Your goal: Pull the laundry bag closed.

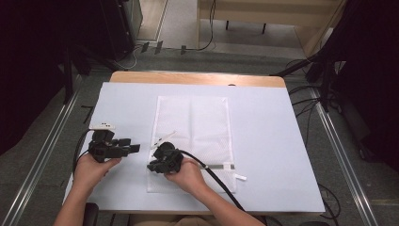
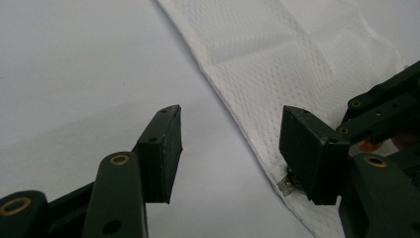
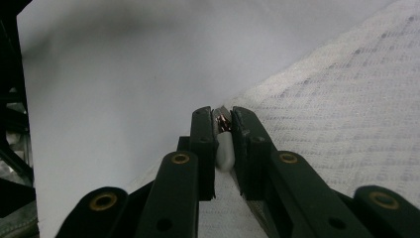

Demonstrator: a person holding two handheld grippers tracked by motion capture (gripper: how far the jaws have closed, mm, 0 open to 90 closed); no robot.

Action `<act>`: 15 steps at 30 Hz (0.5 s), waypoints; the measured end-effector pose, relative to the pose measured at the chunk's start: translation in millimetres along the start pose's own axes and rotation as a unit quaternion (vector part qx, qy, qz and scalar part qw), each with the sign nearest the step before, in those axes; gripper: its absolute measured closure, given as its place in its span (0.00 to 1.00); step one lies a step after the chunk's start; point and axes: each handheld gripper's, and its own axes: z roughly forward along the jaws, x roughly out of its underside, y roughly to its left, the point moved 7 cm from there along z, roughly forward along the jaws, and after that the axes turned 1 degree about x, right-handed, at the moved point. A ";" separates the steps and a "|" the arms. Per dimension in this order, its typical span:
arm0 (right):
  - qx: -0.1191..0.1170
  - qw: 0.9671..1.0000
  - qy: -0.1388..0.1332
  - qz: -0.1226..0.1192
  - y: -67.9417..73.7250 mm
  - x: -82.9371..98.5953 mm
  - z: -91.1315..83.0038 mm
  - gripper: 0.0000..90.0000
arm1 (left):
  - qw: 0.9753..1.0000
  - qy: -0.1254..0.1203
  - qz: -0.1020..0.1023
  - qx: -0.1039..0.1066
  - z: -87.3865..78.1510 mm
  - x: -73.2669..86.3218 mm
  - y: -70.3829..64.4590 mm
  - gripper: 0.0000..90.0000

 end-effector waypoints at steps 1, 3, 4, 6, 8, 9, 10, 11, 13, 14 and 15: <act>0.003 1.000 -0.001 -0.003 -0.3 -0.1 0.4 0.92 | 1.000 0.001 -0.001 0.000 0.1 0.4 0.2 0.47; 0.005 1.000 -0.002 -0.014 -0.8 0.0 0.4 0.95 | 1.000 0.002 0.003 0.000 -0.2 2.0 1.1 0.48; 0.007 1.000 -0.001 -0.017 -1.2 0.2 0.0 0.95 | 1.000 0.002 0.003 0.002 -0.6 2.9 1.2 0.48; 0.010 1.000 -0.002 -0.021 -1.6 0.1 -0.7 0.96 | 1.000 0.005 0.007 0.004 -1.4 5.4 2.0 0.48; 0.011 0.999 -0.003 -0.031 -0.3 -0.5 -2.6 0.97 | 1.000 0.005 0.004 0.010 -1.4 7.4 1.9 0.48; 0.008 0.999 -0.007 -0.030 0.1 -1.5 -3.6 0.97 | 1.000 0.005 0.003 0.014 -0.9 8.0 1.2 0.48; 0.005 0.999 -0.012 -0.029 0.1 -3.2 -6.5 0.97 | 1.000 0.005 0.001 0.019 -0.7 8.2 -0.6 0.48; 0.005 0.999 -0.016 -0.032 -0.5 -4.5 -8.5 0.97 | 1.000 0.002 0.005 0.021 -0.4 8.0 -2.7 0.49; 0.007 0.999 -0.021 -0.034 -2.3 -6.4 -11.4 0.97 | 0.999 0.007 0.015 0.031 0.6 9.4 -7.1 0.49; 0.005 0.999 -0.024 -0.033 -3.4 -7.6 -13.5 0.97 | 0.999 0.012 0.021 0.034 1.6 10.9 -9.1 0.49; 0.004 0.999 -0.026 -0.032 -4.1 -8.6 -15.2 0.97 | 0.999 0.015 0.028 0.037 2.9 12.1 -10.8 0.49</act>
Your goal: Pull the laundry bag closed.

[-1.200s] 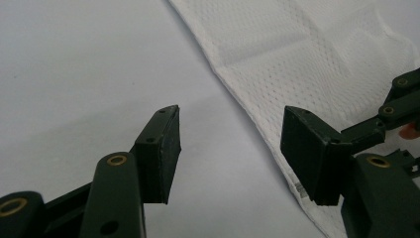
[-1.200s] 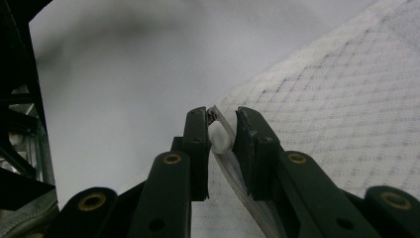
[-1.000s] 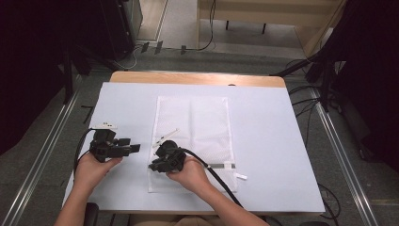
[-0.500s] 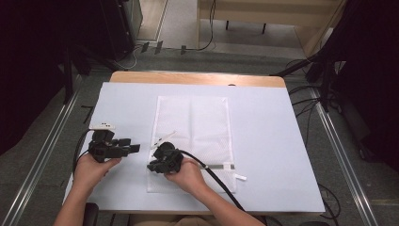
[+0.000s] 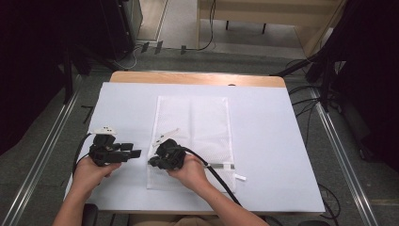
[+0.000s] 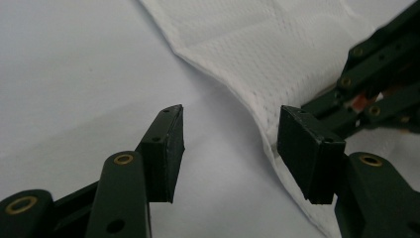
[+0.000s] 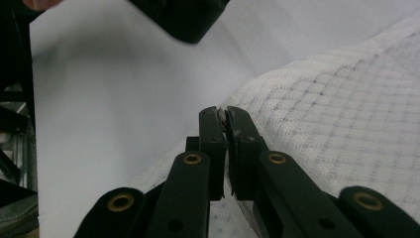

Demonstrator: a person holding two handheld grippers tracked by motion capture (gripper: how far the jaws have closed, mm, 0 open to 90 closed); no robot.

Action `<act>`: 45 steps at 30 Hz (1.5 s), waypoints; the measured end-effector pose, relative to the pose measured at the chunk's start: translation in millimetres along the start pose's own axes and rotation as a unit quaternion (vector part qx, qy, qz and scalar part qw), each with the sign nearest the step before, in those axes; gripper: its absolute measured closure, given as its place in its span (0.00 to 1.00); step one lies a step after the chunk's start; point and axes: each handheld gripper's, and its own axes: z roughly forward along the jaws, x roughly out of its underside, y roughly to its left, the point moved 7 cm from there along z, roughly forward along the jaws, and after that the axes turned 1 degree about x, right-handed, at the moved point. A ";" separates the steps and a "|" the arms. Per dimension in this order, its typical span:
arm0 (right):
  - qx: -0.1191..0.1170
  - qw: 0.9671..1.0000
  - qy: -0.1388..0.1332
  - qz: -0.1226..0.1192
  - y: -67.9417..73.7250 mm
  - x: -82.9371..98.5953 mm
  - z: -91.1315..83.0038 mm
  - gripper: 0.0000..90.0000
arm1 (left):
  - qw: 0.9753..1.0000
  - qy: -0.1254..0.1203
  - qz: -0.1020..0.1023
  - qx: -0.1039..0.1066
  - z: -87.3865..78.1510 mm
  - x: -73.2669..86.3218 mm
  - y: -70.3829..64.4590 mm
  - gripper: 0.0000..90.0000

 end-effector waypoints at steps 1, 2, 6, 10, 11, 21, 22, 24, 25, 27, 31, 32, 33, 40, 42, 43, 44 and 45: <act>0.000 1.000 -0.002 0.000 -0.4 -0.9 -1.6 0.97 | 1.000 0.005 0.004 0.003 0.8 1.0 -1.1 0.49; 0.000 1.000 -0.002 0.000 -0.5 -1.5 -3.0 0.97 | 1.000 0.011 0.009 0.009 2.5 2.0 -3.0 0.49; 0.004 1.000 -0.008 0.000 -5.1 -5.2 -6.9 0.97 | 0.999 0.028 0.012 0.020 8.5 4.1 -8.6 0.50; 0.000 1.000 -0.008 -0.004 -6.9 -8.4 -8.8 0.97 | 0.999 0.036 0.018 0.031 11.9 5.2 -13.0 0.51; 0.000 1.000 -0.010 -0.003 -6.9 -10.1 -9.9 0.97 | 0.999 0.039 0.019 0.031 12.2 5.8 -13.4 0.51; -0.001 1.000 -0.020 0.000 -6.1 -15.3 -15.1 0.97 | 0.995 0.076 0.036 0.062 25.0 12.4 -20.5 0.53; -0.001 1.000 -0.021 -0.002 -5.5 -15.8 -15.7 0.97 | 0.994 0.080 0.037 0.065 26.4 13.0 -21.3 0.53; -0.002 1.000 -0.025 0.000 -4.0 -17.5 -17.7 0.97 | 0.994 0.082 0.040 0.066 28.9 13.1 -22.9 0.54; -0.002 1.000 -0.027 -0.002 -3.6 -18.7 -18.9 0.97 | 0.994 0.083 0.039 0.067 29.3 13.0 -23.0 0.55; -0.004 1.000 -0.028 -0.001 -2.9 -19.5 -20.2 0.97 | 0.994 0.083 0.036 0.068 30.6 12.3 -23.2 0.56; -0.008 1.000 -0.029 -0.003 -0.9 -20.4 -22.4 0.97 | 0.993 0.086 0.039 0.075 33.1 11.4 -24.7 0.60; -0.009 1.000 -0.029 -0.001 -0.3 -20.4 -22.7 0.97 | 0.992 0.088 0.039 0.078 33.4 11.3 -25.6 0.61; -0.011 1.000 -0.028 -0.002 0.1 -20.3 -22.6 0.97 | 0.992 0.085 0.037 0.081 34.1 10.8 -26.4 0.63; -0.015 0.999 -0.030 -0.003 2.8 -20.8 -23.0 0.97 | 0.991 0.084 0.042 0.091 35.4 8.9 -29.7 0.75; -0.018 0.999 -0.030 -0.001 3.3 -20.9 -23.3 0.97 | 0.991 0.084 0.042 0.094 35.5 8.4 -30.2 0.79; -0.019 0.999 -0.030 -0.001 3.5 -20.8 -23.3 0.97 | 0.991 0.087 0.043 0.095 35.8 8.7 -30.8 0.81; -0.019 0.999 -0.030 -0.002 3.5 -20.8 -23.7 0.97 | 0.990 0.088 0.042 0.097 35.9 8.7 -31.1 0.84; -0.021 0.999 -0.030 -0.002 3.8 -20.8 -23.7 0.97 | 0.990 0.089 0.039 0.100 36.0 8.5 -31.5 0.85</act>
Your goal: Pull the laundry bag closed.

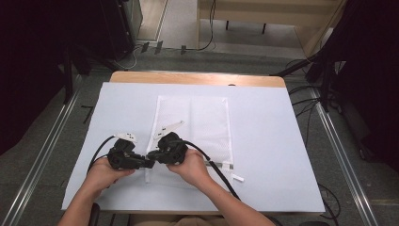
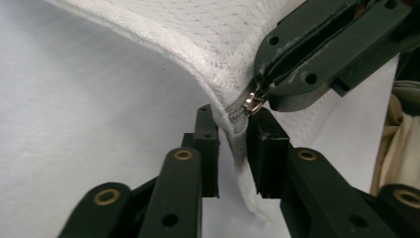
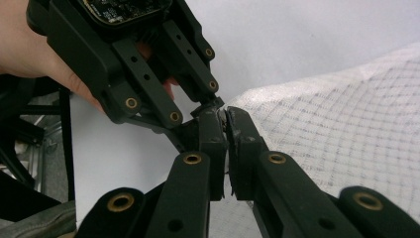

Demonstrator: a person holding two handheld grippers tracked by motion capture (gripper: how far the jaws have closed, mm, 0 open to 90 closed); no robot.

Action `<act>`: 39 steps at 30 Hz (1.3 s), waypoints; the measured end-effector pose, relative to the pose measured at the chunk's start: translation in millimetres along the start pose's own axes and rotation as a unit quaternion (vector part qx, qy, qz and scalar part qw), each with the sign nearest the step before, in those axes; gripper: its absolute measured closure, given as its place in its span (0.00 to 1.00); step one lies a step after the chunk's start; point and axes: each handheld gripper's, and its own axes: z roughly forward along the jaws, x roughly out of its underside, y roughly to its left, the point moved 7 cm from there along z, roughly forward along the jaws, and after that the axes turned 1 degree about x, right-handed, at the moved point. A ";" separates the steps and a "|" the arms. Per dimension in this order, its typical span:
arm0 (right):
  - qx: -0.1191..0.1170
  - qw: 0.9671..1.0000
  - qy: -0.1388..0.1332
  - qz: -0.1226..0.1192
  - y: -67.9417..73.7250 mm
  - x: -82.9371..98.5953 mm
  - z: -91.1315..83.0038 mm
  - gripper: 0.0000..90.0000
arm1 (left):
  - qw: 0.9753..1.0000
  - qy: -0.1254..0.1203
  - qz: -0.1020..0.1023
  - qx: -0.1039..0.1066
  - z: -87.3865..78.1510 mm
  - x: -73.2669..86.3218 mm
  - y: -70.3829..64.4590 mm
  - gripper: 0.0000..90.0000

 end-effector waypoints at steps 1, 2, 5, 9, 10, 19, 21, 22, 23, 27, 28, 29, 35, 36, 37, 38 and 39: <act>-0.001 1.000 0.000 0.001 0.3 0.0 -0.1 0.97 | 1.000 -0.001 -0.002 0.002 0.1 -0.5 -0.8 0.86; -0.002 1.000 0.000 -0.002 0.5 0.1 0.1 0.97 | 1.000 -0.001 -0.003 -0.001 0.4 -0.7 -1.2 0.88; -0.002 1.000 0.001 -0.005 0.7 1.1 0.5 0.97 | 1.000 0.007 -0.010 -0.005 0.5 -0.2 -0.6 0.95; -0.007 1.000 0.001 -0.003 -1.7 2.0 0.3 0.98 | 1.000 0.011 -0.014 -0.001 0.2 -0.4 -1.0 0.97; -0.007 1.000 0.003 -0.005 -1.8 2.5 0.2 0.98 | 1.000 0.012 -0.014 -0.002 0.4 -0.3 -1.2 0.97; -0.001 1.000 0.002 -0.019 -4.9 7.5 3.2 0.98 | 1.000 0.014 -0.020 0.005 -0.8 0.3 -1.6 0.98; 0.001 1.000 0.002 -0.021 -5.9 8.4 3.3 0.98 | 1.000 0.011 -0.023 0.005 -1.7 -0.1 -1.2 0.98; 0.002 1.000 -0.001 -0.021 -5.9 8.6 2.8 0.98 | 1.000 0.011 -0.025 0.009 -2.2 -0.2 -1.4 0.98; 0.001 1.000 -0.003 -0.021 -6.0 8.6 2.7 0.98 | 1.000 0.011 -0.023 0.008 -2.4 -0.2 -1.5 0.98; 0.000 1.000 -0.005 -0.029 -5.6 9.5 2.1 0.98 | 1.000 0.013 -0.021 0.007 -3.3 0.1 -2.2 0.98; 0.003 0.999 -0.004 -0.032 -5.8 10.2 1.8 0.98 | 1.000 0.013 -0.019 0.003 -3.6 0.2 -1.6 0.98; 0.003 0.999 -0.003 -0.034 -6.5 11.2 1.6 0.98 | 1.000 0.014 -0.021 0.007 -3.5 0.6 -2.1 0.98; 0.012 0.999 0.002 -0.030 -13.0 17.5 -2.0 0.98 | 1.000 0.010 -0.014 0.002 -5.7 1.1 -1.2 0.98; 0.012 1.000 0.002 -0.025 -14.7 18.6 -3.2 0.98 | 1.000 0.009 -0.012 0.001 -6.6 1.2 -0.2 0.98; 0.009 1.000 0.003 -0.022 -16.0 19.6 -4.8 0.98 | 1.000 0.009 -0.012 0.004 -6.7 1.1 -0.3 0.98; 0.007 1.000 0.001 -0.024 -16.3 20.0 -6.3 0.98 | 1.000 0.005 -0.008 0.001 -5.7 0.5 -0.6 0.98; 0.008 1.000 0.002 -0.025 -15.9 20.7 -7.3 0.98 | 1.000 0.009 -0.004 0.003 -4.8 0.7 -1.1 0.98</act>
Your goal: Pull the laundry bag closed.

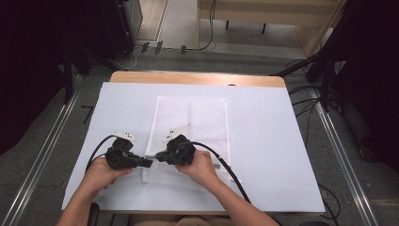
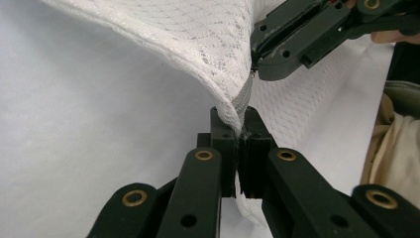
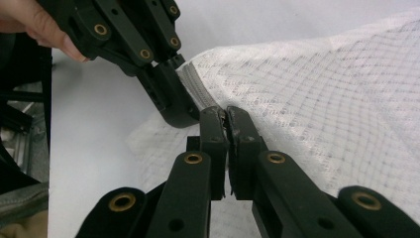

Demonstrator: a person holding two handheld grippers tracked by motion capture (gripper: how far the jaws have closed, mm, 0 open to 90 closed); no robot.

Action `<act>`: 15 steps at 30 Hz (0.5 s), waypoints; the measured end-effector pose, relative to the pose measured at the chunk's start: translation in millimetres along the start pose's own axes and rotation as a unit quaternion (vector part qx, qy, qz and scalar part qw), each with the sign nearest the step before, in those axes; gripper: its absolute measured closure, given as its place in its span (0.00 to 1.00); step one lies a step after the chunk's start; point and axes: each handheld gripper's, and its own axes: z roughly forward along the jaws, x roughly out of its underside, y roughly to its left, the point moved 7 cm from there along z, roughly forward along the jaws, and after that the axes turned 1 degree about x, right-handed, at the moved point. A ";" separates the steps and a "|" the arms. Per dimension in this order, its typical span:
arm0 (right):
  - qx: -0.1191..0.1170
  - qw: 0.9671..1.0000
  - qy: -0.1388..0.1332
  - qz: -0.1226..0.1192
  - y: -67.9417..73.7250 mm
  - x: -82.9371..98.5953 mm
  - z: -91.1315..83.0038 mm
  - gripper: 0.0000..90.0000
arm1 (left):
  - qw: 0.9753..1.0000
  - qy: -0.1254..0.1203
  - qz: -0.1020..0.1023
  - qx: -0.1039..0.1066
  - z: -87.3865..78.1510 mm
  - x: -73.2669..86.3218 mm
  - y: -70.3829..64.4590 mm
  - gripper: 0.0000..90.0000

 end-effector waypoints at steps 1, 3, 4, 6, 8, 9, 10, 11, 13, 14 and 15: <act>0.001 1.000 0.001 -0.003 0.0 0.4 -0.3 0.98 | 1.000 0.000 0.003 -0.003 0.7 0.1 -0.2 0.98; -0.006 1.000 0.001 -0.008 0.5 1.9 -1.7 0.98 | 1.000 -0.003 0.003 0.001 0.6 -0.2 -1.2 0.98; -0.007 1.000 0.000 -0.009 0.7 2.7 -2.6 0.98 | 1.000 -0.001 0.007 -0.001 0.6 0.0 -1.4 0.98; -0.006 1.000 0.000 -0.012 0.7 2.8 -3.2 0.98 | 1.000 -0.001 0.008 0.001 0.6 0.1 -1.5 0.98; -0.006 1.000 0.000 -0.020 1.3 2.4 -3.8 0.98 | 1.000 -0.004 0.009 0.006 -0.3 -0.2 -2.3 0.98; -0.007 1.000 -0.001 -0.026 1.7 2.0 -4.8 0.98 | 1.000 -0.006 0.009 0.006 -0.5 -0.3 -3.1 0.98; -0.007 1.000 -0.002 -0.029 1.6 2.1 -5.4 0.98 | 1.000 -0.007 0.011 0.005 -0.5 -0.2 -4.0 0.98; -0.007 1.000 0.000 -0.028 1.2 2.6 -6.3 0.98 | 1.000 -0.005 0.011 0.004 -0.9 0.2 -4.0 0.98; -0.003 0.999 0.004 -0.033 -1.4 4.7 -7.4 0.98 | 1.000 -0.006 0.005 0.003 -1.2 0.6 -2.4 0.98; -0.004 1.000 0.006 -0.030 -3.4 6.5 -7.8 0.98 | 1.000 -0.005 0.005 0.004 -1.0 0.6 -2.2 0.98; -0.004 1.000 0.007 -0.029 -4.7 7.2 -8.2 0.98 | 1.000 -0.004 0.006 0.004 -1.0 0.5 -2.1 0.98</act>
